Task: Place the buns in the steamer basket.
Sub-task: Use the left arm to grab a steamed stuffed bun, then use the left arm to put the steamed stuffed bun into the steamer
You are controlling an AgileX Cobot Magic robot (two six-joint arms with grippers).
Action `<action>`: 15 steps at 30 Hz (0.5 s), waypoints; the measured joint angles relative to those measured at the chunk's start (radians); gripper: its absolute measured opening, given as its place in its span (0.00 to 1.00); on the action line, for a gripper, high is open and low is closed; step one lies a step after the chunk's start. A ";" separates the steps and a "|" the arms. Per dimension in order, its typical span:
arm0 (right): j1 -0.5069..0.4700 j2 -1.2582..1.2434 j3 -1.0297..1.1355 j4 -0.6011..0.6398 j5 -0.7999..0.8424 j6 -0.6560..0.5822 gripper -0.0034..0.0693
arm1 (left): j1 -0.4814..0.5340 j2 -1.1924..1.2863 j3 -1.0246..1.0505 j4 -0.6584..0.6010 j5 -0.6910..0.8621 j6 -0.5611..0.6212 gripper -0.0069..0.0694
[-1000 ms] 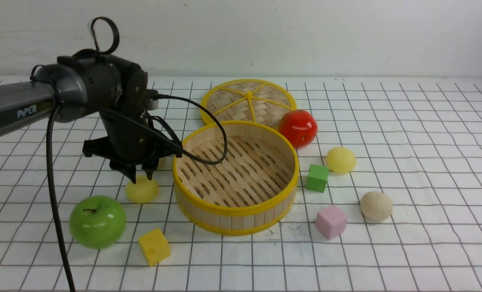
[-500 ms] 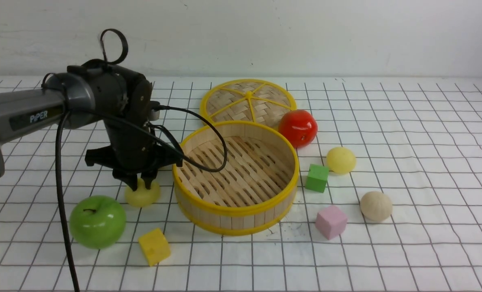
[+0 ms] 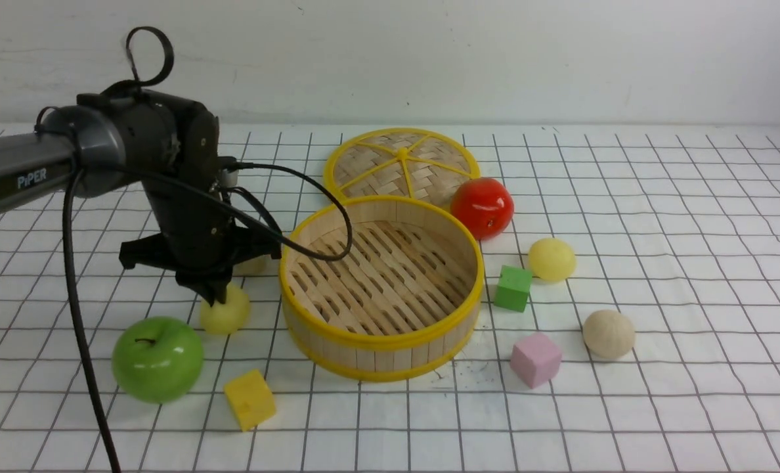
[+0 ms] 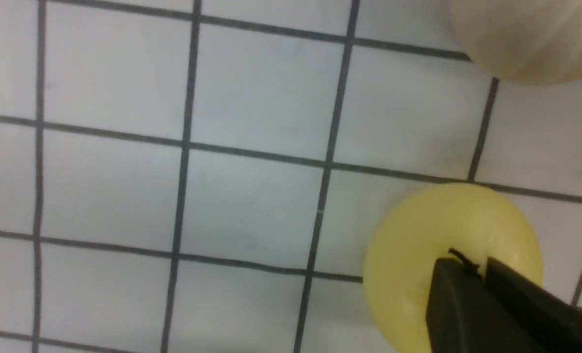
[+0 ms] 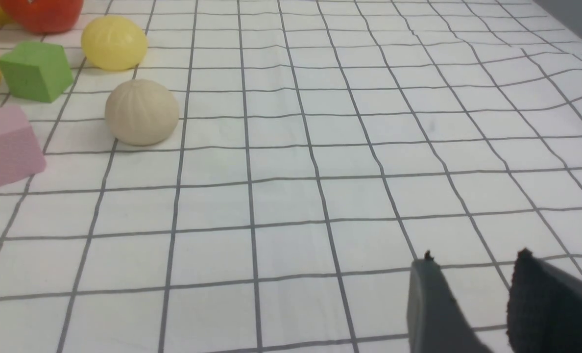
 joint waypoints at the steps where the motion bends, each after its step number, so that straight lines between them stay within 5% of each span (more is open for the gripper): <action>1: 0.000 0.000 0.000 0.000 0.000 0.000 0.38 | 0.000 -0.017 0.000 -0.017 0.001 0.007 0.07; 15: 0.000 0.000 0.000 0.000 0.000 0.000 0.38 | 0.000 -0.171 0.000 -0.078 -0.015 0.050 0.07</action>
